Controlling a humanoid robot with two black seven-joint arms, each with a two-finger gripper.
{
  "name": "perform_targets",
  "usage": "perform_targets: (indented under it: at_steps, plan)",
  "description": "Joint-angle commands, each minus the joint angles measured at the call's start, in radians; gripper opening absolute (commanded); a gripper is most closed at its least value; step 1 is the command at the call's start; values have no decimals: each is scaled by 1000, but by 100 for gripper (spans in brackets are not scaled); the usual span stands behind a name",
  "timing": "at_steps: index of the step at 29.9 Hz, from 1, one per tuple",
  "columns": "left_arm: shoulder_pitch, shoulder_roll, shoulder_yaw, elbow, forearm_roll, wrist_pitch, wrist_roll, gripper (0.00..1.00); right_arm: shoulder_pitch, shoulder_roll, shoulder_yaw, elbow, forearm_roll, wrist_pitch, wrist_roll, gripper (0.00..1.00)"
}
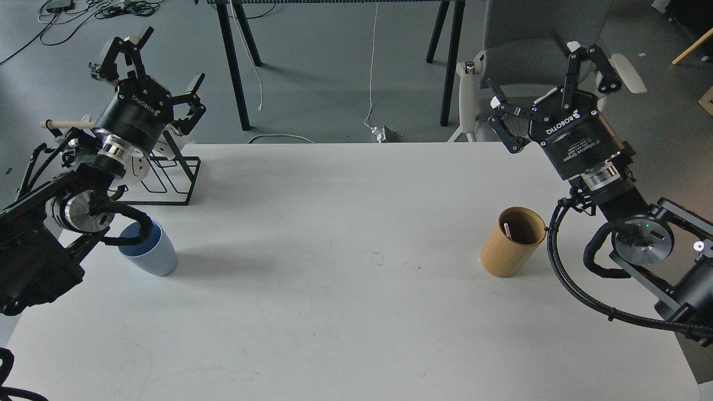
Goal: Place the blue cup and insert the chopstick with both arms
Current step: 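Move the left gripper down toward the light blue cup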
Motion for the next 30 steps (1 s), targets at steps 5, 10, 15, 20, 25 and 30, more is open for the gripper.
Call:
perform_targets:
  at_steps: [5,10,15,20,25,30]
  plan:
    - [11,6,-6,6,2,0,0,99,2,44,-31,-3,-2,-7,0,94]
    - [7,-12,3,70,12,0,0,99,2,33,-26,3,-2,-7,0,94]
    - [-41,2,-9,26,74,0,0,99,-1,27,-2,3,-8,-4,0,94]
    - [-95,168,11,-107,155,0,0,99,-3,-10,32,5,-40,-3,0,94]
    - [-98,400,23,-284,544,0,0,99,-3,-40,41,3,-42,0,0,94]
    - [-101,603,156,-404,819,0,0,99,-11,-48,41,-3,-43,0,0,94]
